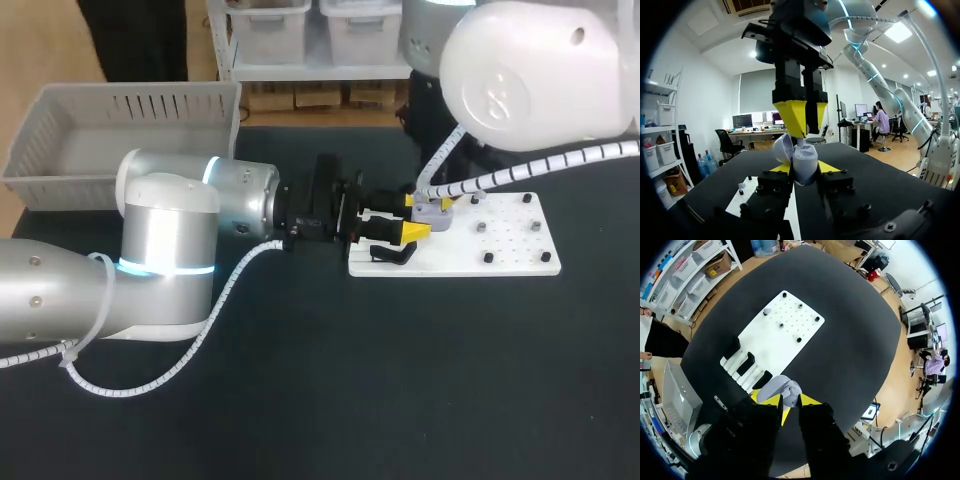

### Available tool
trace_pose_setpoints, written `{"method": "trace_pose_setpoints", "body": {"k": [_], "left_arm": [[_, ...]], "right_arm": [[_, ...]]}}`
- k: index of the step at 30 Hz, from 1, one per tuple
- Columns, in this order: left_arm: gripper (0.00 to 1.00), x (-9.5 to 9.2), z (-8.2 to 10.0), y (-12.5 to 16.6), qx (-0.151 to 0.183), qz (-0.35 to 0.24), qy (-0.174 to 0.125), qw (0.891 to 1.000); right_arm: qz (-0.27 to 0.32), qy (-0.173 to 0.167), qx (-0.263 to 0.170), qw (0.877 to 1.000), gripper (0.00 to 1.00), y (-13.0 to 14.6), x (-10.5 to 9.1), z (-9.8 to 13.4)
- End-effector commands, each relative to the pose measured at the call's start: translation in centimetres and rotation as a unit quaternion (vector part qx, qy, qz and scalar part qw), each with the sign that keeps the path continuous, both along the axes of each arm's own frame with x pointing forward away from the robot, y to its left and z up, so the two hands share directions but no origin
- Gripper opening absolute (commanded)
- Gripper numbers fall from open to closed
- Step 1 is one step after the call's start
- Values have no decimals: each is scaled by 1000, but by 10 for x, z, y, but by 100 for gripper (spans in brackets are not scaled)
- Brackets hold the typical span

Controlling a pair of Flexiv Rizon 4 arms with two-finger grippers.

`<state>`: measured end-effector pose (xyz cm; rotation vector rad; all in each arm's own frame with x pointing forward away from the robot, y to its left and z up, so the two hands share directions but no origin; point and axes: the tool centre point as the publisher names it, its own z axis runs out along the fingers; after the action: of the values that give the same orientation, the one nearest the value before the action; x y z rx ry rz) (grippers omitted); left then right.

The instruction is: Pick up each earbud case from the left stands, insert the matching earbuds, close the lid, and place the case in the box.

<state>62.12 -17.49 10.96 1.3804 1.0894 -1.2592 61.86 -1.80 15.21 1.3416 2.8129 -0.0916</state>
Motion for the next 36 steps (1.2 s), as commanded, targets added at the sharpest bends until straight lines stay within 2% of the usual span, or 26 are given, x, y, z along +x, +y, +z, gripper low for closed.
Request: {"method": "trace_pose_setpoints", "body": {"k": [1, 7, 8, 10, 12, 17, 19, 23, 25, 30, 36], "left_arm": [[0, 0, 0, 0, -1, 2, -1, 1000], [0, 0, 0, 0, -1, 2, -1, 1000], [0, 0, 0, 0, -1, 2, -1, 1000], [0, 0, 0, 0, -1, 2, -1, 1000], [0, 0, 0, 0, -1, 2, -1, 1000], [0, 0, 0, 0, -1, 2, -1, 1000], [0, 0, 0, 0, -1, 2, -1, 1000], [0, 0, 0, 0, -1, 2, -1, 1000], [0, 0, 0, 0, -1, 2, -1, 1000], [0, 0, 0, 0, -1, 2, -1, 1000], [0, 0, 0, 0, -1, 2, -1, 1000]], "right_arm": [[0, -3, -1, 1000, 0, -2, -1, -2], [3, -2, 4, 1000, 0, -2, 0, -6], [3, -1, 6, 1000, 26, -3, 0, -7], [5, 0, 10, 1000, 68, -3, 0, -7], [6, -2, 16, 1000, 99, -3, -1, -7], [10, -16, 36, 999, 100, -3, -11, 3], [14, -24, 59, 998, 100, -5, -18, 10], [14, -41, 90, 995, 100, -19, -32, 22], [28, -53, 91, 994, 100, -28, -36, 28], [97, -82, 58, 990, 100, -49, -32, 36], [134, -73, 59, 987, 100, -73, -16, 37]]}}
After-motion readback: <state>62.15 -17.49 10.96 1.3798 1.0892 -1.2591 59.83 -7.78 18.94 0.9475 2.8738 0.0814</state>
